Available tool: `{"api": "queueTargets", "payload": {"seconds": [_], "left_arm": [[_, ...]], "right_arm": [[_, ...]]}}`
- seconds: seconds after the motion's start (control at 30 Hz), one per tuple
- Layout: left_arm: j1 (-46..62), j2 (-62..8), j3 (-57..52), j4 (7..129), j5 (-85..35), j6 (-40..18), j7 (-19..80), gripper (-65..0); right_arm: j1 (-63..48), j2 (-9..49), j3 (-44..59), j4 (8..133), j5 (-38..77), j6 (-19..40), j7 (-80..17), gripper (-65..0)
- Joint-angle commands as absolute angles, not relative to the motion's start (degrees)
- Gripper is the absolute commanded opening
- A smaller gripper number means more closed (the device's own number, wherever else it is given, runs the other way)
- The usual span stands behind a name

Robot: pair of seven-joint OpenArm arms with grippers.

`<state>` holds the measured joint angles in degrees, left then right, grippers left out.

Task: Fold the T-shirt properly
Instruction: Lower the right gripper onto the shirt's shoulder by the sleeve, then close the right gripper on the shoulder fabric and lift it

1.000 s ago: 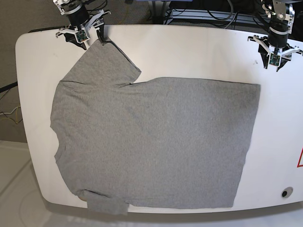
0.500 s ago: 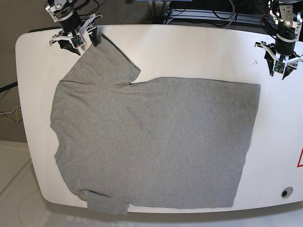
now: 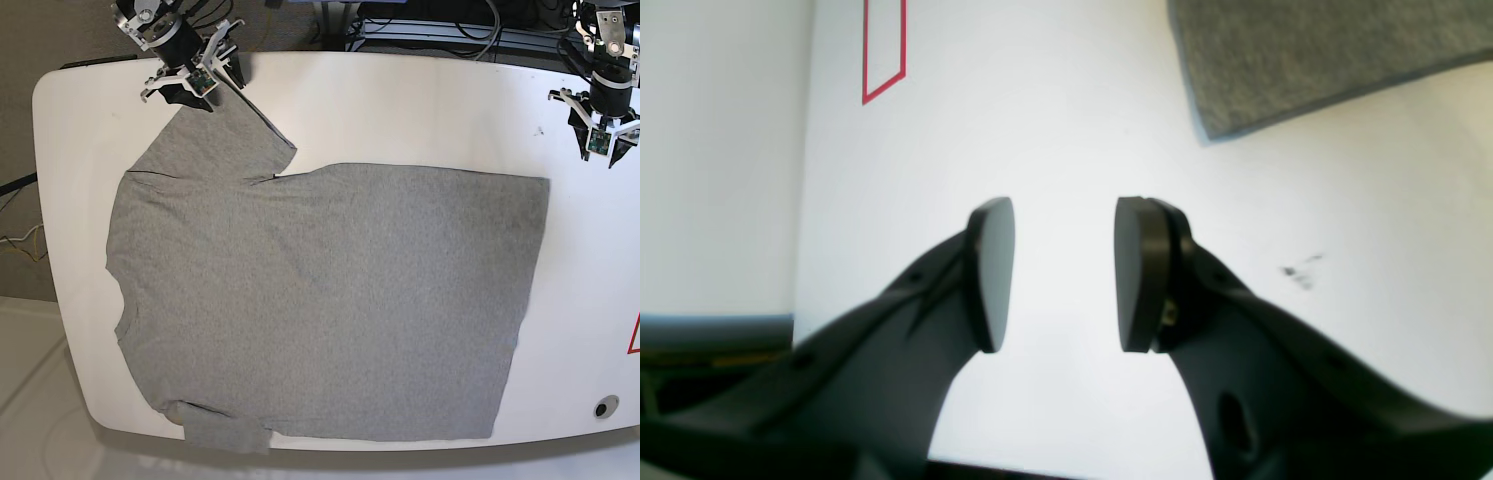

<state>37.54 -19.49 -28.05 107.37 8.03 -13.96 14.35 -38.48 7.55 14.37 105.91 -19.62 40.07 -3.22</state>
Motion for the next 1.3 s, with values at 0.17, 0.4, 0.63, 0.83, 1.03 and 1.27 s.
{"api": "queueTargets", "payload": {"seconds": [0.17, 0.4, 0.63, 0.83, 1.03, 1.27], "left_arm": [[36.48, -19.1, -30.66, 107.46, 12.16, -13.14, 13.86, -42.3], [35.58, -19.32, -30.57, 106.67, 13.16, -13.32, 13.11, -42.7], [36.13, -19.77, -28.67, 107.6, 9.7, -13.35, 13.08, -42.4], [36.26, -19.49, -28.71, 107.4, 10.51, -13.43, 13.72, -42.5], [36.17, -19.47, -28.74, 107.48, 10.53, -13.38, 13.84, -42.4], [35.95, -19.41, -28.78, 107.5, 10.39, -13.59, 14.2, -42.7]], "right_arm": [[-36.35, 8.21, 16.42, 107.45, -17.62, 40.0, -5.13, -29.2], [-34.52, 6.89, 18.76, 106.75, -17.92, 40.0, -4.65, -29.1], [-31.06, 5.3, 19.78, 103.27, -20.52, 40.0, -5.0, -29.3], [-30.64, 4.99, 17.93, 105.01, -25.82, 40.0, -4.76, -29.2], [-29.43, 5.13, 14.29, 105.0, -31.93, 38.87, -4.82, -29.2], [-25.88, 5.12, 5.69, 103.59, -38.12, 38.84, -6.58, -29.3]]}}
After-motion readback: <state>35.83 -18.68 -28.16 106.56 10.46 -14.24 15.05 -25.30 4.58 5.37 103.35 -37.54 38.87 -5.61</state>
